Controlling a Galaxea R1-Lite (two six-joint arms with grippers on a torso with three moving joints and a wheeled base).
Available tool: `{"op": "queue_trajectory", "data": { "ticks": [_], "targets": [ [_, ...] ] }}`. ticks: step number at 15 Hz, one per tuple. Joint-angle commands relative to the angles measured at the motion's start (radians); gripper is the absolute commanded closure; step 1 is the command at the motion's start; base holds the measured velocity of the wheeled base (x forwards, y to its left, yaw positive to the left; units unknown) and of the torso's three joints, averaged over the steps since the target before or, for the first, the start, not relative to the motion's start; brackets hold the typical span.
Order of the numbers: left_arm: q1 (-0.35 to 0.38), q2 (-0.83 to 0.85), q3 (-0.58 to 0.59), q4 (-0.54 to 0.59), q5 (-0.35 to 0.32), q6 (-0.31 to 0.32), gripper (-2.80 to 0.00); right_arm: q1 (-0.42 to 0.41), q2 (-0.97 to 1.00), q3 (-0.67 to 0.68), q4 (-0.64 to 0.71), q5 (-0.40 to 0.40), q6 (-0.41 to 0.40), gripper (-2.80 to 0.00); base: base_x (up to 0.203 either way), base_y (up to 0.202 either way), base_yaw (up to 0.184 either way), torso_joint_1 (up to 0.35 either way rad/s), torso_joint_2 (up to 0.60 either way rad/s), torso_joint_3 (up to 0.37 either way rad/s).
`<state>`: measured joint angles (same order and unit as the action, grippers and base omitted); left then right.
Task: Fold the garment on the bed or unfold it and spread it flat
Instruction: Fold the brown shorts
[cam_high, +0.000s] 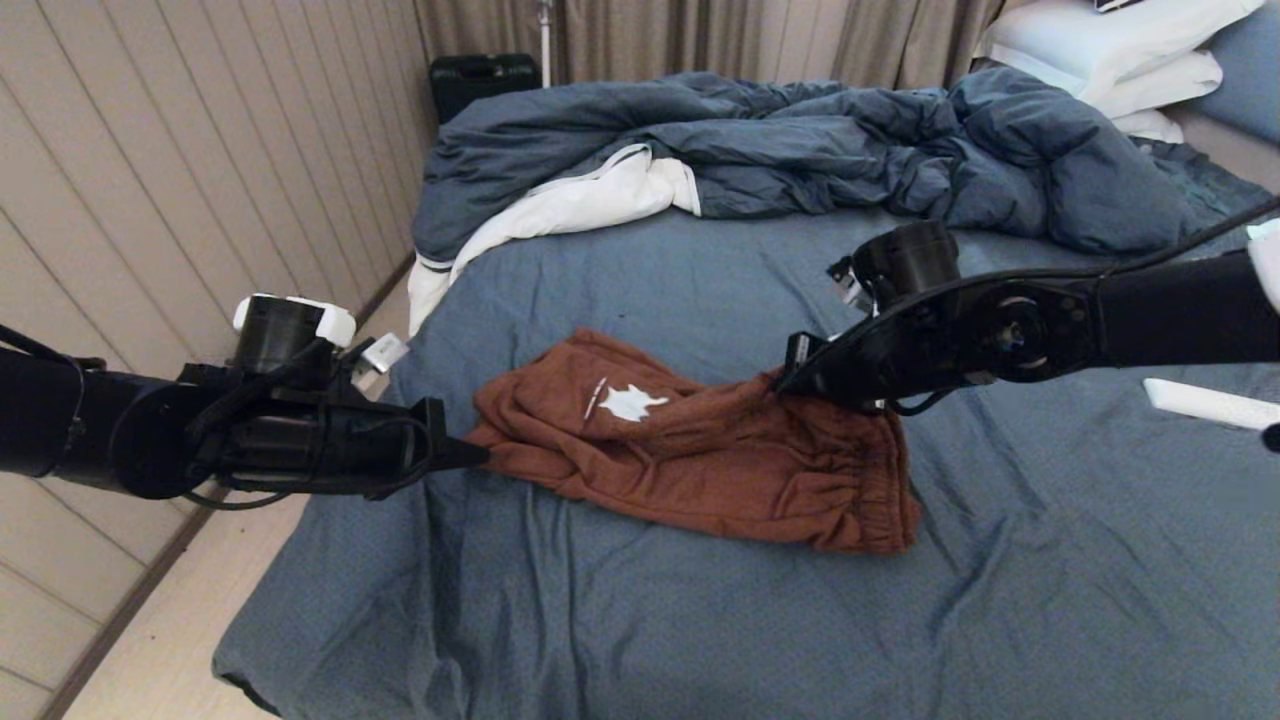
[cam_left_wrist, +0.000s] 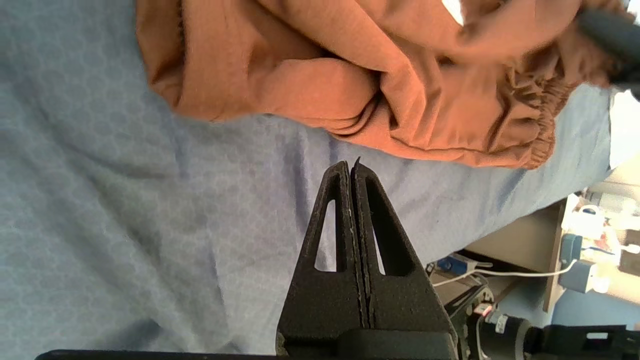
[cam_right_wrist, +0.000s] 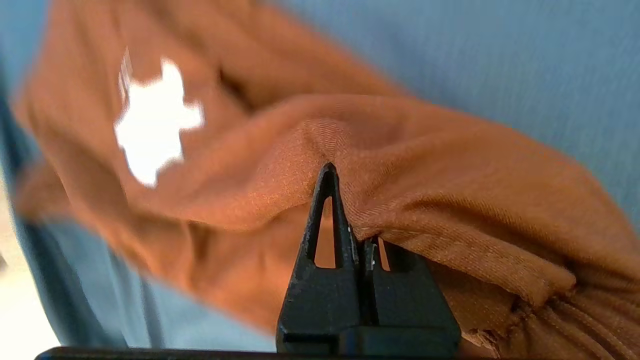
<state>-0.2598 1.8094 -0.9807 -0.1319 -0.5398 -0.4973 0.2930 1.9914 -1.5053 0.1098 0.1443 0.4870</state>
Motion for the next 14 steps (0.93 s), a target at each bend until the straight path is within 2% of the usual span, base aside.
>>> {"op": "queue_trajectory", "data": {
  "ticks": [1, 5, 7, 14],
  "targets": [
    [0.0, 0.004, 0.005, -0.006, -0.003, -0.003, 0.0, -0.021, 0.038, -0.005, -0.044, -0.007, 0.032, 0.0, 0.0, 0.0, 0.0, 0.0, 0.0, 0.0],
    [-0.001, 0.018, 0.004, -0.006, -0.003, -0.003, 0.0, -0.046, 0.083, -0.054, -0.056, -0.065, 0.082, 0.0, 0.0, 0.0, 0.0, 0.0, 0.0, 0.0],
    [-0.001, 0.019, 0.004, -0.006, -0.003, -0.003, 0.0, -0.051, 0.119, -0.116, -0.056, -0.141, 0.127, 0.0, 0.0, 0.0, 0.0, 0.0, 0.0, 0.0],
    [-0.001, 0.019, 0.004, -0.006, -0.003, -0.001, 0.0, -0.073, 0.118, -0.104, -0.055, -0.149, 0.128, 0.0, 0.0, 0.0, 0.0, 0.0, 0.0, 0.0]
  ]
}}
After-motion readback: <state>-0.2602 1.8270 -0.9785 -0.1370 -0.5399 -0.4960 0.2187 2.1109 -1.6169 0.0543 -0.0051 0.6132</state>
